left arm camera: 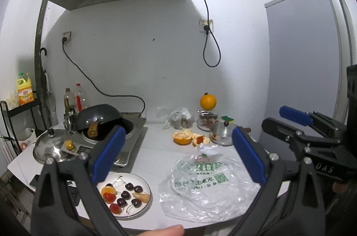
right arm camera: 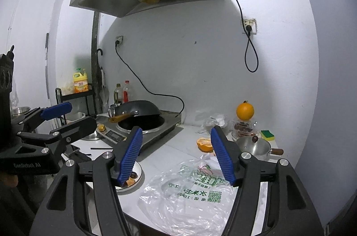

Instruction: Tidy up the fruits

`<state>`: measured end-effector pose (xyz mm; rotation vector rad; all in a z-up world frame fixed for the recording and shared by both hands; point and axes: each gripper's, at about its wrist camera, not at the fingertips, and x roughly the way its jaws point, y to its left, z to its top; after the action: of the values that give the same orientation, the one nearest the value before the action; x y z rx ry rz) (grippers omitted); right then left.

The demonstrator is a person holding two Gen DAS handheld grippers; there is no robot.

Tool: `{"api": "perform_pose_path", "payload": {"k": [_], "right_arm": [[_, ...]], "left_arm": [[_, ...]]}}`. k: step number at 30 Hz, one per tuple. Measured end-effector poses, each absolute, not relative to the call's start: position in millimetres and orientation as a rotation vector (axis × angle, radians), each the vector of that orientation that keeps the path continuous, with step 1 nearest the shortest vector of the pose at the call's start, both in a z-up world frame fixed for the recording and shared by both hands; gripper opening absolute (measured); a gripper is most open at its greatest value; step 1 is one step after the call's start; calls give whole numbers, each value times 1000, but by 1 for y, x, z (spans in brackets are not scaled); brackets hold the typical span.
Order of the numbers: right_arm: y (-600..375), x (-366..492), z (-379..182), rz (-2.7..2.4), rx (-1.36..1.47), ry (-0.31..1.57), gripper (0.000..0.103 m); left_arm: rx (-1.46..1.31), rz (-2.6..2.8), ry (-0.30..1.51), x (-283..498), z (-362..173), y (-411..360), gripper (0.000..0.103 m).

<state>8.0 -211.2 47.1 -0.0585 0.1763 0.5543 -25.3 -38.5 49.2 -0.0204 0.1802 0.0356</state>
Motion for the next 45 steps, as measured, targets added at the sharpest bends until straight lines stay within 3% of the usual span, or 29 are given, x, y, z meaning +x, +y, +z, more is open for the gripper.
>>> {"api": "perform_pose_path", "payload": {"k": [45], "right_arm": [[-214,37,33,566,-54,225,67]], "left_arm": [[-23,49,224,3,40,-40,98]]}}
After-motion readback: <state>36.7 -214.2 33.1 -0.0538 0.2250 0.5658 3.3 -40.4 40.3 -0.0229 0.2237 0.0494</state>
